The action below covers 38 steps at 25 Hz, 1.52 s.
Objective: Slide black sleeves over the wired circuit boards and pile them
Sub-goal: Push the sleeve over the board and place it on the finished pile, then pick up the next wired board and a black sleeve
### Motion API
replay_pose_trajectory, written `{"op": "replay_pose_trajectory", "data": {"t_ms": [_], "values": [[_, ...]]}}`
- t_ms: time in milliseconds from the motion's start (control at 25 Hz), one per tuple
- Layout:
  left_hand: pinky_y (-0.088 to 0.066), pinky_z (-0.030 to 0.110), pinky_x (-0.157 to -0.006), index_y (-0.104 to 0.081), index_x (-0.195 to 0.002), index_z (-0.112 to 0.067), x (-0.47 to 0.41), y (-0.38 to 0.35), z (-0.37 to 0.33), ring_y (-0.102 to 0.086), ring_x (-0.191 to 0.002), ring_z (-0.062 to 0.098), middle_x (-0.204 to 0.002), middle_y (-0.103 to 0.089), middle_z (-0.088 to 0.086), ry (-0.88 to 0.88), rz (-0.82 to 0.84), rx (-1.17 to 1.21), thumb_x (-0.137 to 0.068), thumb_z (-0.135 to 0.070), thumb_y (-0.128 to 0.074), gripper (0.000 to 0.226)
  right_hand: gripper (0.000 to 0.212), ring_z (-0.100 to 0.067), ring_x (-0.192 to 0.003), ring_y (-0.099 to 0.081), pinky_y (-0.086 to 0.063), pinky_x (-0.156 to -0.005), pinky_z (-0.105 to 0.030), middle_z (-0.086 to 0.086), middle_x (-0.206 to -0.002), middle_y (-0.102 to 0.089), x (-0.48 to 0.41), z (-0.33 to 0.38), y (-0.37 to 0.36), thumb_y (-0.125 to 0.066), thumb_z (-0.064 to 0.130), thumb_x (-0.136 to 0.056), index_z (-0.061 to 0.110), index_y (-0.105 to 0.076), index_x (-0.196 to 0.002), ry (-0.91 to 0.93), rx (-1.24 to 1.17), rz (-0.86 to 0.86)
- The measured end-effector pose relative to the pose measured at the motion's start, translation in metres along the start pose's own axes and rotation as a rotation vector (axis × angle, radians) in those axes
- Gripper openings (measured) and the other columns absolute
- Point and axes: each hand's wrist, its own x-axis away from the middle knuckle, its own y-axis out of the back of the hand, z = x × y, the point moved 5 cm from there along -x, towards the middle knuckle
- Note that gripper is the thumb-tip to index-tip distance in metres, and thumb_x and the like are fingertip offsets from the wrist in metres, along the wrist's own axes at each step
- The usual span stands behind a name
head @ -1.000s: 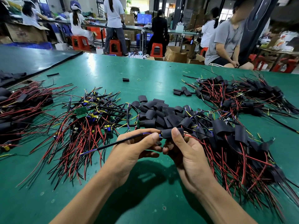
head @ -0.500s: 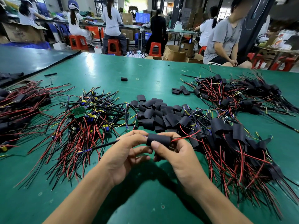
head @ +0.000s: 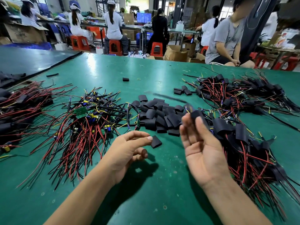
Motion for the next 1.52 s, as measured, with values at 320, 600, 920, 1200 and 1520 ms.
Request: {"op": "replay_pose_trajectory", "data": {"t_ms": [320,600,920,1200,1520], "values": [[-0.046,0.030,-0.071,-0.065,-0.091,-0.025,-0.003,0.035,-0.020,-0.058,-0.079,0.012,-0.083,-0.060,-0.009,-0.541,-0.461,-1.017,-0.083,-0.038,-0.075,0.018,0.051,-0.009,-0.046,-0.055,-0.047,-0.046,-0.018,0.003,-0.067,-0.069,-0.009,0.013,0.028,-0.045,0.063,-0.096,0.017,-0.065,-0.085,0.029,0.137,-0.320],[-0.054,0.034,-0.078,-0.064,-0.098,-0.029,-0.011,0.032,-0.012,-0.064,-0.086,0.019,-0.089,-0.069,-0.008,-0.427,-0.364,-1.157,-0.085,-0.037,-0.071,0.017,0.030,-0.011,-0.062,-0.066,-0.053,-0.058,-0.023,0.000,-0.099,-0.077,-0.005,-0.005,0.014,-0.051,0.042,-0.101,0.022,-0.063,-0.119,0.120,0.615,-0.059],[-0.049,0.022,-0.052,-0.072,-0.083,-0.005,-0.007,0.011,-0.011,-0.063,-0.055,0.018,-0.073,-0.072,0.015,-0.195,0.037,-0.175,-0.080,-0.004,-0.076,0.005,0.052,-0.011,-0.152,-0.009,-0.010,-0.124,-0.038,0.011,-0.165,-0.016,-0.003,-0.064,0.023,-0.040,0.047,-0.103,0.032,-0.035,-0.153,0.287,2.039,0.560],[-0.056,0.035,-0.054,-0.067,-0.080,-0.014,-0.001,-0.009,0.015,-0.066,-0.054,0.023,-0.073,-0.074,0.009,-0.119,0.242,-0.657,-0.091,-0.030,-0.070,0.020,0.018,-0.011,-0.088,-0.055,-0.047,-0.080,-0.041,0.014,-0.086,-0.062,-0.007,-0.029,0.022,-0.065,0.044,-0.085,0.027,-0.063,-0.080,0.537,1.821,0.364],[-0.050,0.028,-0.042,-0.062,-0.105,-0.022,-0.007,-0.003,0.014,-0.065,-0.044,0.025,-0.077,-0.074,-0.005,-0.192,0.041,-0.583,-0.094,-0.022,-0.066,0.011,0.065,-0.019,-0.094,-0.060,-0.050,-0.084,-0.037,0.008,-0.103,-0.061,-0.009,-0.021,0.035,-0.077,0.046,-0.077,0.027,-0.042,-0.129,0.453,1.717,0.081]]}}
